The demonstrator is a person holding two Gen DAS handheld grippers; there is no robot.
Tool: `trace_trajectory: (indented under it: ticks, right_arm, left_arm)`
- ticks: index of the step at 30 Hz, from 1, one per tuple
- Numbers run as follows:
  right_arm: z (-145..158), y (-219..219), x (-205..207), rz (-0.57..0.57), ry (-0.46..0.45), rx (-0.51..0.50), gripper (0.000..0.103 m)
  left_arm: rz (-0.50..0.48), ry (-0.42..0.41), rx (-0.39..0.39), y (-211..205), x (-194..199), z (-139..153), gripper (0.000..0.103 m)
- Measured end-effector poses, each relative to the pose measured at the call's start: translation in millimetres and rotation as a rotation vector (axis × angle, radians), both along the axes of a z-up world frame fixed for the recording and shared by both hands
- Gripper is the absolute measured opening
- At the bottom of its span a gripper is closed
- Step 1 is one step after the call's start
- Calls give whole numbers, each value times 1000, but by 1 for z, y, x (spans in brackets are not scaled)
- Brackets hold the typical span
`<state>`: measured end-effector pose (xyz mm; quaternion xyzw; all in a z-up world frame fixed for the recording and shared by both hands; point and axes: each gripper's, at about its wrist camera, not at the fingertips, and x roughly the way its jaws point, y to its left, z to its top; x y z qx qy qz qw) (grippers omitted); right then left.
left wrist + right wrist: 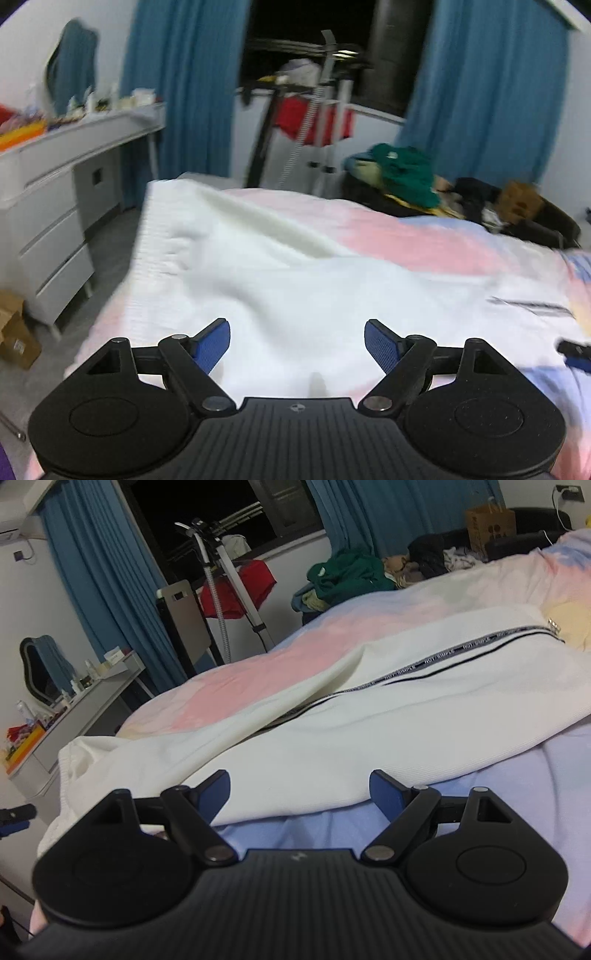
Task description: Fold clothes
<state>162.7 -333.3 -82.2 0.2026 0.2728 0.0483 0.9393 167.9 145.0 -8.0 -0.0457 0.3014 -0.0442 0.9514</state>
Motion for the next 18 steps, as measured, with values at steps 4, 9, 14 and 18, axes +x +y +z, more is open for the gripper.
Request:
trace_trajectory:
  ticks: [4, 9, 14, 18]
  right_arm:
    - [11, 3, -18, 12, -35, -35, 84]
    - [18, 7, -27, 25, -67, -52, 84]
    - [13, 13, -30, 40, -51, -56, 84]
    - [17, 20, -33, 59, -62, -70, 84]
  left_arm:
    - [-47, -17, 53, -58, -28, 1, 81]
    - [-6, -28, 96, -102, -48, -14, 81]
    - [34, 9, 113, -108, -51, -33, 81]
    - [49, -7, 188, -110, -52, -36, 82]
